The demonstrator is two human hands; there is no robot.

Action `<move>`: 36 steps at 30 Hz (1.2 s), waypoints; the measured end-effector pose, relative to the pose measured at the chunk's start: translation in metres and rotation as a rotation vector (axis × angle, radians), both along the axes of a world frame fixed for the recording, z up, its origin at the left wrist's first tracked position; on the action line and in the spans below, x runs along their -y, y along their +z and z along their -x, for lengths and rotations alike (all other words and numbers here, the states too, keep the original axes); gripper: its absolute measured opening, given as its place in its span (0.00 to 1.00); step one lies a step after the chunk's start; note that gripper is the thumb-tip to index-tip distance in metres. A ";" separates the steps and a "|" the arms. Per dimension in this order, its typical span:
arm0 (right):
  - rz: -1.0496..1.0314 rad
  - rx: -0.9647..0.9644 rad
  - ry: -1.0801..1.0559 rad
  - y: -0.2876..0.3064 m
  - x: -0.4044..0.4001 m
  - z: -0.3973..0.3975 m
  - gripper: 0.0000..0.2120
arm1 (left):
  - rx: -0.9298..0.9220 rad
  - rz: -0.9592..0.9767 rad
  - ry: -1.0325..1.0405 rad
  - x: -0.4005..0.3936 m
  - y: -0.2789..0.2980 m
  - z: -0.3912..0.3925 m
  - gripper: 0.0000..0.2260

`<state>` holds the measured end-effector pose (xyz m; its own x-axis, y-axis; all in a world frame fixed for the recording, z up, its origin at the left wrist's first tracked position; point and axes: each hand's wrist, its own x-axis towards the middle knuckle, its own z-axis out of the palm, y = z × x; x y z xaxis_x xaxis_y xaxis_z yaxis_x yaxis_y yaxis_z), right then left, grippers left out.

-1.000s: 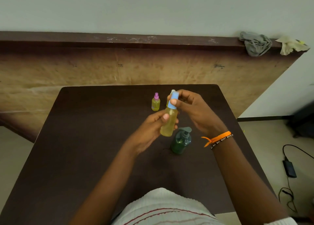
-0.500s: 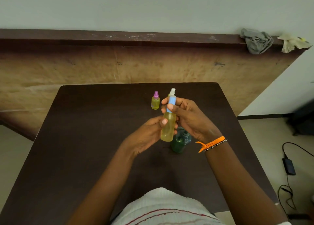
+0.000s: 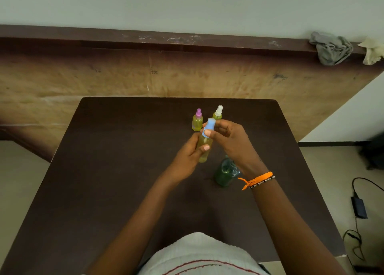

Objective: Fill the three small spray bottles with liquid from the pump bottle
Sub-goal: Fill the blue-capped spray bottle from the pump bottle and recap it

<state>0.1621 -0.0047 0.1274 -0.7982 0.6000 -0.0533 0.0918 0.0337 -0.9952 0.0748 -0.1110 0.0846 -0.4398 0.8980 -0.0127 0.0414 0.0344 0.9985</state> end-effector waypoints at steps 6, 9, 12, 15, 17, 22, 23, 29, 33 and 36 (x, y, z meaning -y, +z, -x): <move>-0.219 0.135 -0.082 -0.029 -0.004 0.033 0.08 | -0.064 0.038 0.162 -0.006 -0.019 0.020 0.13; -0.355 0.207 -0.167 -0.045 -0.005 0.056 0.08 | -0.175 0.134 0.286 -0.010 -0.033 0.040 0.16; -0.436 0.214 -0.237 -0.058 -0.005 0.078 0.10 | -0.112 0.252 0.407 -0.006 -0.050 0.058 0.16; -0.490 0.245 -0.219 -0.072 -0.009 0.102 0.09 | -0.054 0.310 0.455 -0.005 -0.066 0.070 0.15; -0.532 0.257 -0.218 -0.082 -0.014 0.119 0.07 | -0.032 0.325 0.476 -0.003 -0.072 0.074 0.14; -0.561 0.279 -0.247 -0.102 -0.020 0.150 0.08 | 0.037 0.350 0.488 0.001 -0.087 0.080 0.14; -0.558 0.284 -0.252 -0.106 -0.021 0.154 0.09 | 0.050 0.352 0.493 0.002 -0.090 0.082 0.14; -0.541 0.301 -0.250 -0.126 -0.030 0.171 0.11 | 0.091 0.330 0.489 0.004 -0.099 0.092 0.13; -0.560 0.325 -0.216 -0.131 -0.034 0.179 0.11 | 0.101 0.310 0.507 0.003 -0.104 0.095 0.13; -0.579 0.327 -0.209 -0.133 -0.036 0.184 0.10 | 0.114 0.304 0.522 0.002 -0.104 0.096 0.13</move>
